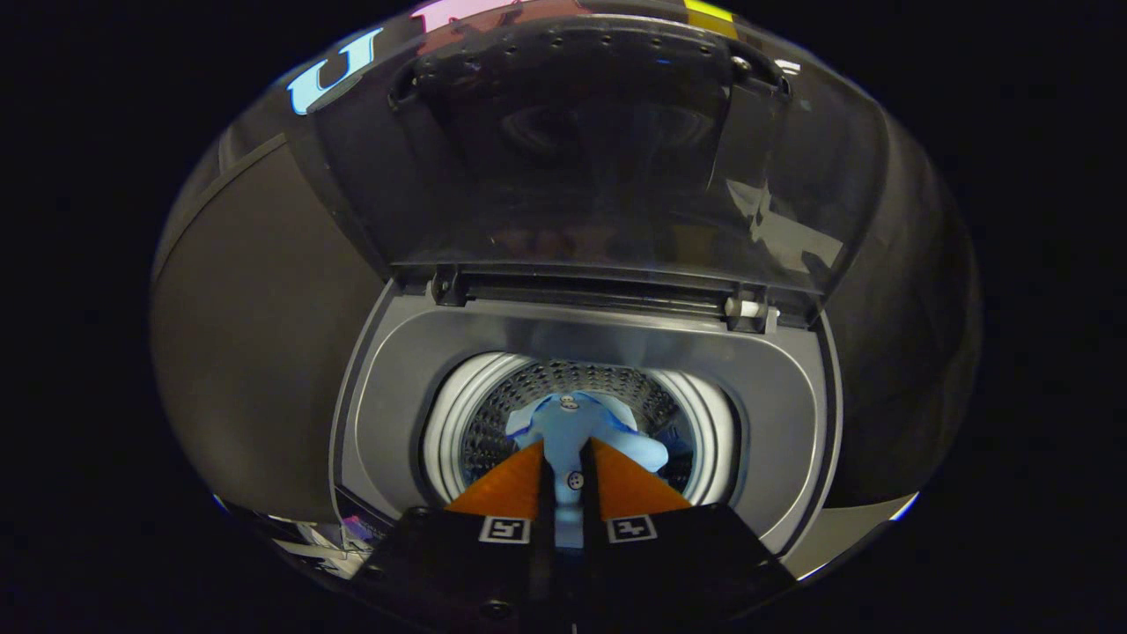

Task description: Put the clothes into the washing machine and then close the washing machine lid.

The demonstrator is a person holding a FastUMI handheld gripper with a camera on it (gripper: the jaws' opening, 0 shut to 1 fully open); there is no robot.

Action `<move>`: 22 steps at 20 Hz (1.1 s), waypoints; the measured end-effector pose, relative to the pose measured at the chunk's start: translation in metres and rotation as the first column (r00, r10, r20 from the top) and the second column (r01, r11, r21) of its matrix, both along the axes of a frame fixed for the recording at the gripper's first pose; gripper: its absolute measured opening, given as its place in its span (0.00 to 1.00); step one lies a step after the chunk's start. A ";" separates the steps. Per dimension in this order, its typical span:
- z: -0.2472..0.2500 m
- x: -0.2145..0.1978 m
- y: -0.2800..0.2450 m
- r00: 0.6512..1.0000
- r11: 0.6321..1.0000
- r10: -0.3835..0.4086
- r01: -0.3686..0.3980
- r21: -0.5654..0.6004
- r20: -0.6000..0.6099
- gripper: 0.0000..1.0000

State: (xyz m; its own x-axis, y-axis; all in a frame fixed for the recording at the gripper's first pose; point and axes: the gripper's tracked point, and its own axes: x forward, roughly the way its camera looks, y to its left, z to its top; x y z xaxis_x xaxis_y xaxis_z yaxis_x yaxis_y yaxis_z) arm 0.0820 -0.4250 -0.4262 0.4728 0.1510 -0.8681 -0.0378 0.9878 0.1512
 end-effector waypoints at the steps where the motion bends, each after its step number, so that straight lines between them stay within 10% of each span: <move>1: 0.000 0.003 -0.002 1.000 1.000 -0.017 0.017 0.004 0.009 0.38; 4: 0.005 0.017 -0.018 0.997 0.998 -0.042 0.045 -0.047 0.059 0.99; 22: 0.017 0.018 -0.021 0.996 0.996 -0.055 0.060 -0.073 0.069 0.99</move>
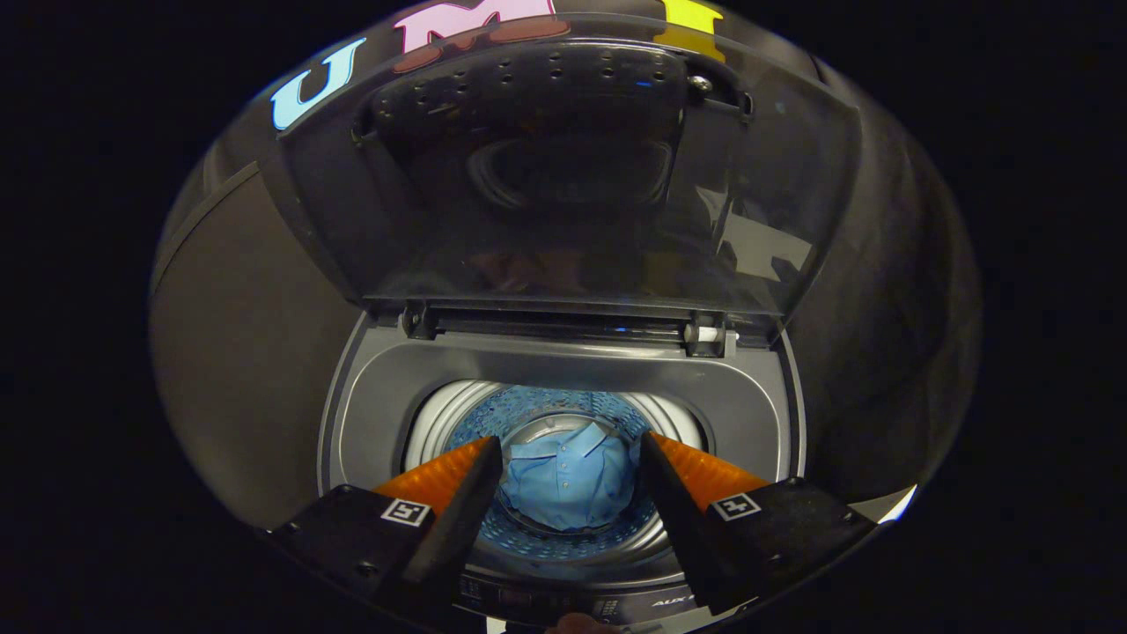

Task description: Put the clothes into the washing machine and then close the washing machine lid.

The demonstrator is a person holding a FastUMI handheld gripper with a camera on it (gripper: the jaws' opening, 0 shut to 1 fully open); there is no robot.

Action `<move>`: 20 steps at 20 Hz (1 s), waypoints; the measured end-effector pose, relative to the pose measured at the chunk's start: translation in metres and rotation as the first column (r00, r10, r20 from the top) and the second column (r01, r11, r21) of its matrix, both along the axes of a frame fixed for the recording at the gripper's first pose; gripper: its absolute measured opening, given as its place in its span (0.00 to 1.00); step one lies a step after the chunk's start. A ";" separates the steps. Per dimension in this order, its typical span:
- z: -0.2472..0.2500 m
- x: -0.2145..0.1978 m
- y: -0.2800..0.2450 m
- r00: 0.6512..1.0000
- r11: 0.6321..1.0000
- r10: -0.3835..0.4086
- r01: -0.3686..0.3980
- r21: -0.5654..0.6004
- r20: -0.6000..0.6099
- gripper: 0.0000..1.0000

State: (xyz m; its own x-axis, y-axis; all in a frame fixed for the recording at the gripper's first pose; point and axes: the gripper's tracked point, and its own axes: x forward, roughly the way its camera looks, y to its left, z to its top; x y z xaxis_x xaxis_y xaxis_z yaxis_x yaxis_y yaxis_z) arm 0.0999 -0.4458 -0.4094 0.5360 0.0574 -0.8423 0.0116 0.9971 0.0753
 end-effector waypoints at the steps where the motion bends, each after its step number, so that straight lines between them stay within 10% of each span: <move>1: 0.001 0.000 0.000 1.000 1.000 0.002 -0.002 -0.003 0.003 0.99; 20: 0.111 0.045 0.012 0.961 0.998 0.055 -0.049 -0.029 0.270 0.99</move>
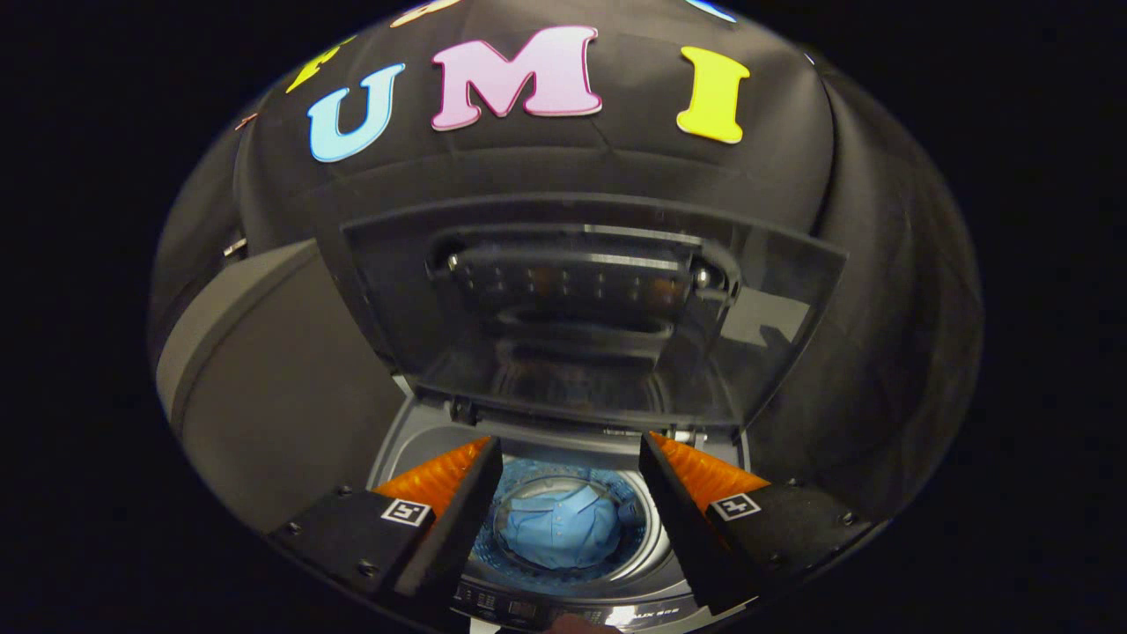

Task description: Put the clothes into the washing machine and then close the washing machine lid.

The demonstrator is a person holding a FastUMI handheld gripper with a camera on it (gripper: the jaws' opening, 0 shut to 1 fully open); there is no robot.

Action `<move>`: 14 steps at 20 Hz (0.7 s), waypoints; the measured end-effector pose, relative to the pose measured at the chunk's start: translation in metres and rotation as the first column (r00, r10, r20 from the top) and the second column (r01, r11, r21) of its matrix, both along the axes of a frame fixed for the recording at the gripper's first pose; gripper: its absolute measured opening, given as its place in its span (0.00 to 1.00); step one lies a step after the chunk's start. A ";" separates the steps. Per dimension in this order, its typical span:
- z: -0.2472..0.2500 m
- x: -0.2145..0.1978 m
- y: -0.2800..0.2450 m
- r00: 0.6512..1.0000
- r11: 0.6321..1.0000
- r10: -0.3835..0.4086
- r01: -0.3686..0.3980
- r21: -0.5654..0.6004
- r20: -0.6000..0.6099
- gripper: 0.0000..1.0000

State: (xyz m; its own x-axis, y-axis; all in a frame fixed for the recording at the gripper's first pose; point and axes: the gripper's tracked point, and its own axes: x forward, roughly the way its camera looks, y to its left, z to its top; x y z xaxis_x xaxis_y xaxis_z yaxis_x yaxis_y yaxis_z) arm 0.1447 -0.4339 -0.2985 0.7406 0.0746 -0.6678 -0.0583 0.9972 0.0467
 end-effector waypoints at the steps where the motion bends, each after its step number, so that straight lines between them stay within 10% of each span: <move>1: 0.009 0.004 0.002 1.000 1.000 0.000 0.000 0.006 0.018 0.99; 14: 0.135 0.073 0.001 0.966 0.999 -0.020 0.009 0.044 0.257 0.99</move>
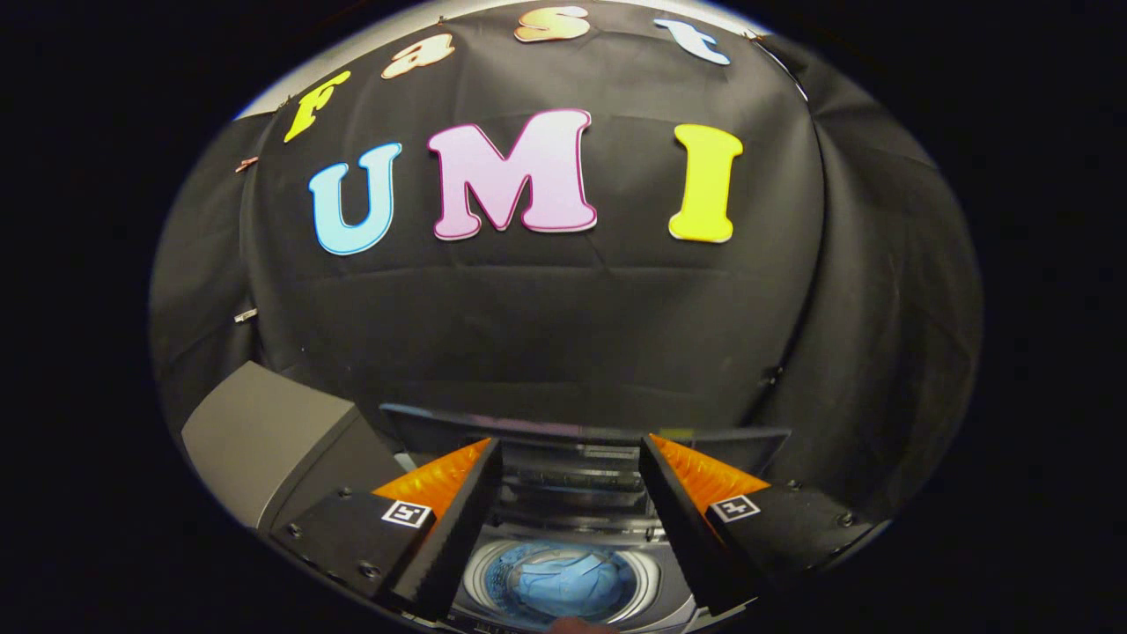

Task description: Put the clothes into the washing machine and then close the washing machine lid.

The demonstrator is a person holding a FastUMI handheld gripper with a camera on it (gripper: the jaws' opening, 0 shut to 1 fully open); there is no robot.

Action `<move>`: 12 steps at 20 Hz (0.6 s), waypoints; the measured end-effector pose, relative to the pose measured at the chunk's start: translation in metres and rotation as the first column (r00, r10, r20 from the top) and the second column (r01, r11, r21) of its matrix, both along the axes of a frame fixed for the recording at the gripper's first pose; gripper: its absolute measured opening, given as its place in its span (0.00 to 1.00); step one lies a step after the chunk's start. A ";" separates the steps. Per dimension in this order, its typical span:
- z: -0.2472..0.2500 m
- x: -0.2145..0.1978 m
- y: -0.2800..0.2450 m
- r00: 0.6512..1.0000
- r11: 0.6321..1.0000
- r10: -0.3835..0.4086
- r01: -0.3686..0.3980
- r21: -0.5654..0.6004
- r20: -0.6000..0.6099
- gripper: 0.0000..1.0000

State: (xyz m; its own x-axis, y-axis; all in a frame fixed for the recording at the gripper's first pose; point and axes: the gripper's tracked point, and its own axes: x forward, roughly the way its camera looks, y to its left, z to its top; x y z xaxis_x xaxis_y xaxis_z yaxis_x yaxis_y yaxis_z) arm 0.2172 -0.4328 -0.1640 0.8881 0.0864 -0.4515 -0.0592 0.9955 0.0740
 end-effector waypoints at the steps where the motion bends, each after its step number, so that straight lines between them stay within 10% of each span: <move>1: 0.005 0.008 0.000 1.000 1.000 0.004 -0.004 0.000 0.015 0.99; 12: -0.053 0.070 0.004 0.995 0.998 -0.037 0.041 0.043 -0.098 1.00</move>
